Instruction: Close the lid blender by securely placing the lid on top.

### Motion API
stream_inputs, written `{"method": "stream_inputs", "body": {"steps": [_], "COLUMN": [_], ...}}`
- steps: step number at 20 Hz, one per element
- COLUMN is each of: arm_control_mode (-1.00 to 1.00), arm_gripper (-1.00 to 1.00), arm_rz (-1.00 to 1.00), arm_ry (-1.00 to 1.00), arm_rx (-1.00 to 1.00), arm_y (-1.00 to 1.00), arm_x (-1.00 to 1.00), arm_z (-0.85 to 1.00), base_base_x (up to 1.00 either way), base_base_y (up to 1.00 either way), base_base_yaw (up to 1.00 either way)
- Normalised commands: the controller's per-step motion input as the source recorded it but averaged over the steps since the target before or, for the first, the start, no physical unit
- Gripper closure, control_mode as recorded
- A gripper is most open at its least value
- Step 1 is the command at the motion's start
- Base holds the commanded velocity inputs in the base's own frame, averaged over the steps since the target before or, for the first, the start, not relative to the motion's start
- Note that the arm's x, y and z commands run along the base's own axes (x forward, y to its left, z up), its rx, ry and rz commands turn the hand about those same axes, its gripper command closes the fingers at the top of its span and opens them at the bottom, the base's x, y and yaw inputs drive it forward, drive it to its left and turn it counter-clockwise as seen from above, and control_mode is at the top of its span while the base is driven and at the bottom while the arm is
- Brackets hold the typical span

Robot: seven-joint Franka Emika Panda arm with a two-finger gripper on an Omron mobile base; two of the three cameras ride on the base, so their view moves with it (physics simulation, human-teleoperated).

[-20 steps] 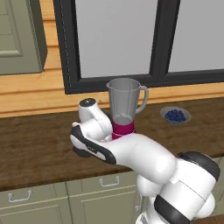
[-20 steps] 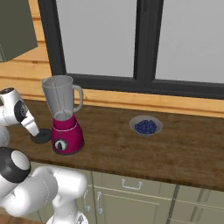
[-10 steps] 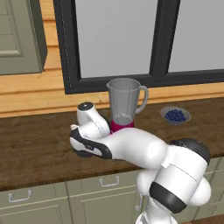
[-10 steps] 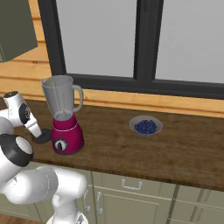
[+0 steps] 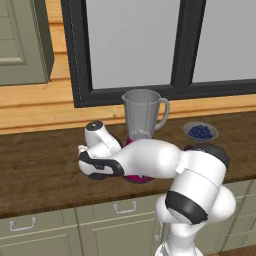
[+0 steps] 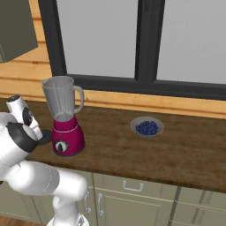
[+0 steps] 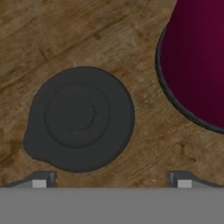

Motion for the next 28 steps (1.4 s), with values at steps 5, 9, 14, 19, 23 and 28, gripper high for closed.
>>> {"method": "stream_inputs", "body": {"steps": [5, 9, 14, 19, 23, 28], "arm_control_mode": [-1.00, -1.00, -1.00, -1.00, -1.00, -1.00], "arm_gripper": [-1.00, -1.00, -1.00, -1.00, -1.00, -1.00], "arm_rz": [-0.01, -0.03, -0.04, -0.04, -0.04, -0.01], "arm_ry": [0.00, 0.00, 0.00, 0.00, 0.00, 0.00], "arm_rx": [0.00, 0.00, -0.02, -0.05, -0.03, 0.00], "arm_y": [0.05, 0.00, 0.00, 0.00, 0.00, 0.00], "arm_x": [0.16, 0.14, 0.10, 0.12, 0.20, 0.21], "arm_z": [-0.11, -0.06, -0.18, -0.21, -0.13, -0.03], "base_base_x": [0.00, 0.00, 0.00, 0.00, 0.00, 0.00], "base_base_y": [0.00, 0.00, 0.00, 0.00, 0.00, 0.00], "base_base_yaw": [0.00, 0.00, 0.00, 0.00, 0.00, 0.00]}}
